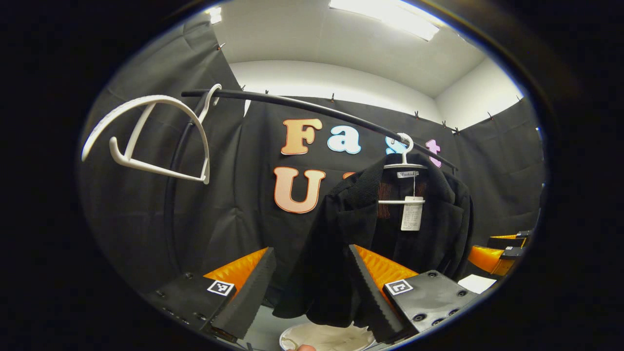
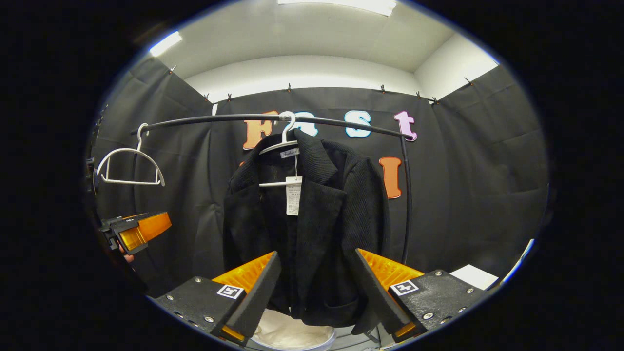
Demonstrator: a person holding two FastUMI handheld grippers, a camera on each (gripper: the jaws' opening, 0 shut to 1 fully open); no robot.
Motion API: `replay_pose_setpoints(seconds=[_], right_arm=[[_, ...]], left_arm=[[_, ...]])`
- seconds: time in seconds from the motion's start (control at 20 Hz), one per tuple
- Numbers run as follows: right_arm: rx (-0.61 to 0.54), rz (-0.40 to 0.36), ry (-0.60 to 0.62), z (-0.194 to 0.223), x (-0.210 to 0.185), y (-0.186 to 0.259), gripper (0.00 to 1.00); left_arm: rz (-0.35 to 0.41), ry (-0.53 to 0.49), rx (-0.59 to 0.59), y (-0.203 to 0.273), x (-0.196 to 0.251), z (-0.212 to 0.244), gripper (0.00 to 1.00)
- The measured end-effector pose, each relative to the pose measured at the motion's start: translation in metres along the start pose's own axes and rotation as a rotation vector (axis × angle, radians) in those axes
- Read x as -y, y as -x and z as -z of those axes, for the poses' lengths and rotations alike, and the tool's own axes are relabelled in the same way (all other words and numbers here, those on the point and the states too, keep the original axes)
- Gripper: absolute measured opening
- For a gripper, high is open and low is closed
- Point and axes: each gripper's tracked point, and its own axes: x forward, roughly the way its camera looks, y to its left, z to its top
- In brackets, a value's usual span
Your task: Grasp the clothes on the hanger with both hands and then place them into the laundry hamper below.
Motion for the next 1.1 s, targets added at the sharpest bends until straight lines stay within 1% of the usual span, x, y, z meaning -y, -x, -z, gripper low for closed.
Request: replay_pose_setpoints(seconds=[0.05, 0.1, 0.15, 0.2, 0.25, 0.3, 0.35, 0.4, 0.45, 0.5, 0.55, 0.6, 0.7, 0.75, 0.9, 0.95, 1.0, 1.05, 1.1], right_arm=[[-0.003, 0.000, 0.002, 0.001, 0.001, 0.000, 0.93], [-0.007, -0.001, 0.006, 0.003, 0.000, 0.000, 0.93], [-0.011, -0.004, 0.010, 0.004, 0.001, 0.000, 0.93], [-0.017, -0.007, 0.013, 0.007, 0.001, -0.001, 0.93], [-0.026, -0.010, 0.013, 0.010, -0.001, -0.003, 0.93], [-0.031, -0.018, 0.007, 0.012, -0.004, -0.008, 0.93], [-0.033, -0.027, -0.001, 0.012, -0.010, -0.018, 0.93], [-0.041, -0.038, -0.009, 0.016, -0.013, -0.027, 0.93], [-0.050, -0.049, -0.017, 0.019, -0.015, -0.034, 0.93], [-0.060, -0.061, -0.024, 0.024, -0.018, -0.044, 0.93], [-0.072, -0.070, -0.028, 0.030, -0.020, -0.054, 0.94], [-0.089, -0.072, -0.032, 0.037, -0.022, -0.064, 0.93], [-0.121, -0.073, -0.059, 0.050, -0.023, -0.084, 0.94], [-0.141, -0.069, -0.076, 0.058, -0.023, -0.096, 0.94], [-0.205, -0.020, -0.102, 0.082, -0.017, -0.128, 0.94], [-0.210, -0.005, -0.105, 0.085, -0.017, -0.136, 0.94], [-0.206, 0.011, -0.103, 0.086, -0.016, -0.143, 0.94], [-0.205, 0.033, -0.093, 0.089, -0.013, -0.149, 0.94], [-0.207, 0.063, -0.080, 0.091, -0.008, -0.154, 1.00]], left_arm=[[0.000, 0.005, -0.003, 0.001, 0.000, 0.001, 0.93], [-0.001, 0.008, -0.005, 0.001, -0.001, 0.001, 0.96], [-0.003, 0.008, -0.007, 0.002, -0.002, 0.003, 0.96], [-0.005, 0.007, -0.008, 0.003, -0.003, 0.003, 1.00], [-0.006, 0.006, -0.011, 0.003, -0.003, 0.004, 0.96], [-0.008, 0.005, -0.012, 0.004, -0.005, 0.004, 0.96], [-0.011, 0.005, -0.011, 0.005, -0.006, 0.004, 0.96], [-0.016, 0.007, -0.010, 0.006, -0.008, 0.004, 1.00], [-0.019, 0.009, -0.011, 0.007, -0.009, 0.004, 1.00], [-0.022, 0.010, -0.014, 0.008, -0.010, 0.005, 0.97], [-0.028, 0.010, -0.015, 0.010, -0.011, 0.005, 0.97], [-0.034, 0.010, -0.015, 0.010, -0.014, 0.006, 1.00], [-0.046, 0.008, -0.012, 0.013, -0.018, 0.004, 1.00], [-0.053, 0.006, -0.011, 0.015, -0.020, 0.005, 1.00], [-0.071, 0.000, -0.008, 0.018, -0.027, 0.004, 1.00], [-0.078, -0.001, -0.007, 0.020, -0.029, 0.004, 0.96], [-0.084, -0.001, -0.007, 0.021, -0.032, 0.004, 1.00], [-0.088, 0.003, -0.009, 0.022, -0.032, 0.005, 1.00], [-0.090, 0.007, -0.012, 0.023, -0.033, 0.007, 0.96]])
